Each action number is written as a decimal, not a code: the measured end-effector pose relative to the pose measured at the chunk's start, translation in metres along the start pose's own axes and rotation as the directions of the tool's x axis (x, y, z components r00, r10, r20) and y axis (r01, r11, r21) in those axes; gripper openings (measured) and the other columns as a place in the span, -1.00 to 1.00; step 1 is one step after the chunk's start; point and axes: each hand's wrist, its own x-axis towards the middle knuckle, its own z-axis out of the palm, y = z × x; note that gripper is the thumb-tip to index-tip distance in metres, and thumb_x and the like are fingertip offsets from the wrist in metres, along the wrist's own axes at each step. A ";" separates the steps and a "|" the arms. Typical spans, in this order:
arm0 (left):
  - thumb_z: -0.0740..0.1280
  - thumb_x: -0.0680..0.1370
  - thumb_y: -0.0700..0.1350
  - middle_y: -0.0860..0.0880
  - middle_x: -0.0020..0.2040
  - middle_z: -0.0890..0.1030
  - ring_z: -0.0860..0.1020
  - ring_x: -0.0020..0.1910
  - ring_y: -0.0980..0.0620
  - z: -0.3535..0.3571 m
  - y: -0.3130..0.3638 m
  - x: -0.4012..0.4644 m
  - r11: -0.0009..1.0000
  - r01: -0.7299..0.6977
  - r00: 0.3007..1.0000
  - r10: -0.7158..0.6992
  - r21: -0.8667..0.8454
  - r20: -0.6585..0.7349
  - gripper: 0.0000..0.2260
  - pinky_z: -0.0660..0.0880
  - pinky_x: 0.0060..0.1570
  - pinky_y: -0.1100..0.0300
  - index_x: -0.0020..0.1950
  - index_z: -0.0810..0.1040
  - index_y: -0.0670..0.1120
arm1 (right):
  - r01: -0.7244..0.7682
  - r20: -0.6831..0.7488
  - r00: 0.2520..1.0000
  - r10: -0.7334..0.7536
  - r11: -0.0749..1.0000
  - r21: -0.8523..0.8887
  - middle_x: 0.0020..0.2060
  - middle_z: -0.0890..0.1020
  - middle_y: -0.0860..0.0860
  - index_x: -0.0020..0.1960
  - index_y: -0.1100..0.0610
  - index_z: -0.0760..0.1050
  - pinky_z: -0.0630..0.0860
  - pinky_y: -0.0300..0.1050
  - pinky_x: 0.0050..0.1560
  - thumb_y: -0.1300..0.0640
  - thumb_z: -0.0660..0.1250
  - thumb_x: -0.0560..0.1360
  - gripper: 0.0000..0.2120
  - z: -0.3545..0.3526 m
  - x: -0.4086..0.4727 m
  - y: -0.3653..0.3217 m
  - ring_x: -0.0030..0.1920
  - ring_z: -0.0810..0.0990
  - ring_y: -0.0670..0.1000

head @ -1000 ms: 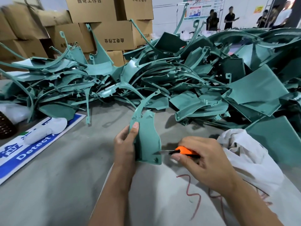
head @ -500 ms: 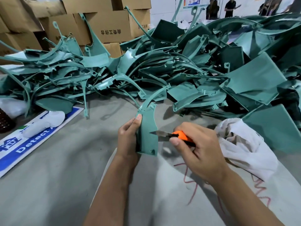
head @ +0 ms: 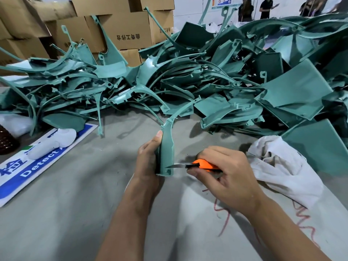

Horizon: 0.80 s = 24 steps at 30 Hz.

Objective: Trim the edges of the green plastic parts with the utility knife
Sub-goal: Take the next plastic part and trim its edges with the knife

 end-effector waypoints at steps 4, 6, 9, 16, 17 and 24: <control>0.31 0.62 -0.06 0.00 -0.49 0.46 0.42 -0.59 0.10 -0.003 -0.003 0.002 0.998 -0.013 1.000 0.013 0.069 0.011 -0.71 0.39 -0.57 0.33 0.19 0.56 -0.26 | -0.032 -0.075 0.997 0.029 0.999 -0.039 -0.31 0.41 -0.17 -0.18 0.04 0.48 0.39 -0.06 -0.31 -0.14 0.37 0.66 -0.67 -0.003 0.001 0.001 -0.30 0.42 -0.08; 0.32 0.62 -0.10 -0.04 -0.43 0.55 0.51 -0.51 0.06 -0.005 -0.004 0.001 0.989 -0.073 0.997 0.070 0.126 0.028 -0.79 0.47 -0.49 0.29 -0.05 0.66 -0.20 | -0.071 -0.130 0.990 0.056 0.990 -0.118 -0.35 0.40 -0.17 -0.21 0.00 0.45 0.37 -0.08 -0.34 -0.16 0.35 0.66 -0.65 -0.005 0.002 0.005 -0.33 0.40 -0.10; 0.36 0.62 -0.12 -0.12 -0.25 0.67 0.60 -0.35 0.00 -0.007 -0.007 0.000 0.964 -0.150 0.986 0.130 0.220 0.101 -0.84 0.54 -0.35 0.21 -0.04 0.72 -0.14 | -0.170 -0.198 0.972 0.127 0.962 -0.216 -0.39 0.44 -0.15 -0.23 0.02 0.47 0.40 0.00 -0.37 -0.14 0.36 0.65 -0.65 -0.011 0.003 0.012 -0.37 0.42 -0.06; 0.38 0.62 -0.14 -0.22 0.03 0.72 0.65 -0.11 -0.06 -0.008 -0.007 0.000 0.940 -0.222 0.973 0.196 0.258 0.124 -0.79 0.59 -0.13 0.12 0.19 0.67 -0.20 | -0.044 -0.082 0.996 0.041 0.998 -0.045 -0.39 0.32 -0.20 -0.26 -0.02 0.36 0.26 -0.19 -0.32 -0.07 0.33 0.65 -0.66 -0.021 0.004 0.013 -0.36 0.36 -0.14; 0.36 0.63 -0.15 -0.18 0.00 0.72 0.64 -0.14 -0.03 -0.009 -0.008 0.000 0.942 -0.222 0.973 0.196 0.251 0.125 -0.80 0.59 -0.17 0.15 0.18 0.66 -0.22 | -0.032 -0.042 0.999 0.031 0.999 -0.013 -0.39 0.32 -0.19 -0.26 -0.02 0.34 0.25 -0.18 -0.32 -0.06 0.33 0.65 -0.65 -0.019 0.004 0.013 -0.36 0.35 -0.13; 0.39 0.56 -0.08 -0.08 -0.19 0.69 0.61 -0.32 0.06 -0.011 -0.010 0.000 0.961 -0.210 0.954 0.161 0.181 0.254 -0.70 0.53 -0.34 0.26 0.18 0.65 -0.26 | -0.044 0.024 0.999 0.043 0.999 0.023 -0.42 0.32 -0.14 -0.28 0.03 0.34 0.31 -0.04 -0.38 -0.11 0.30 0.67 -0.59 -0.017 0.004 0.012 -0.39 0.35 -0.06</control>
